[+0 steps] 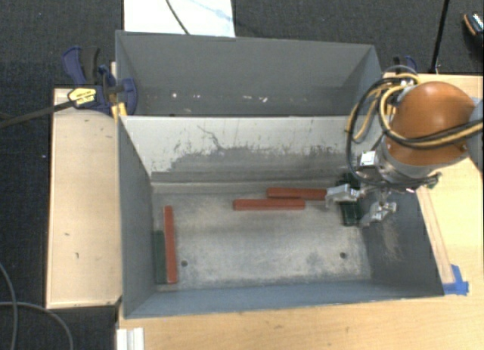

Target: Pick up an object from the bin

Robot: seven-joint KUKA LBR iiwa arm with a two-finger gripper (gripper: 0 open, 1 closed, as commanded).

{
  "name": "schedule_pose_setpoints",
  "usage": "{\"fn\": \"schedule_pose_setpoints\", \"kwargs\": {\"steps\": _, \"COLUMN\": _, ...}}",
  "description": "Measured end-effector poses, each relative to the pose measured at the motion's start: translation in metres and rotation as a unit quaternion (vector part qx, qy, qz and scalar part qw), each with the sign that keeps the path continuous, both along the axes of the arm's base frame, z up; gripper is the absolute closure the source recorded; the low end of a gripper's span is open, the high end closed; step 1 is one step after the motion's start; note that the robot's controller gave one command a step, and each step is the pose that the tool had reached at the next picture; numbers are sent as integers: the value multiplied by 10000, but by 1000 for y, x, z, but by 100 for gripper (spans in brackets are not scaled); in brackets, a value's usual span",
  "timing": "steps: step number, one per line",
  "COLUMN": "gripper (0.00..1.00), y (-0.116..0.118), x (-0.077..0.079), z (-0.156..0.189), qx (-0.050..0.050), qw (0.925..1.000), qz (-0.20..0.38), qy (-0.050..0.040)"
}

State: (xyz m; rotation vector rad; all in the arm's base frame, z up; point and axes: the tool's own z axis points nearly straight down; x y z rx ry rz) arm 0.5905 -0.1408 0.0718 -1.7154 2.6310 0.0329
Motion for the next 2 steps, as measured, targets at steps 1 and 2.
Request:
{"fn": "schedule_pose_setpoints", "kwargs": {"steps": 1, "gripper": 100, "y": -1, "x": 0, "z": 1, "qx": -11, "qw": 10000, "qz": -21, "qy": 36}}
{"fn": "schedule_pose_setpoints", "kwargs": {"steps": 2, "gripper": 100, "y": 28, "x": -37, "z": 139, "qx": -89, "qw": 9997, "qz": 208, "qy": -102}}
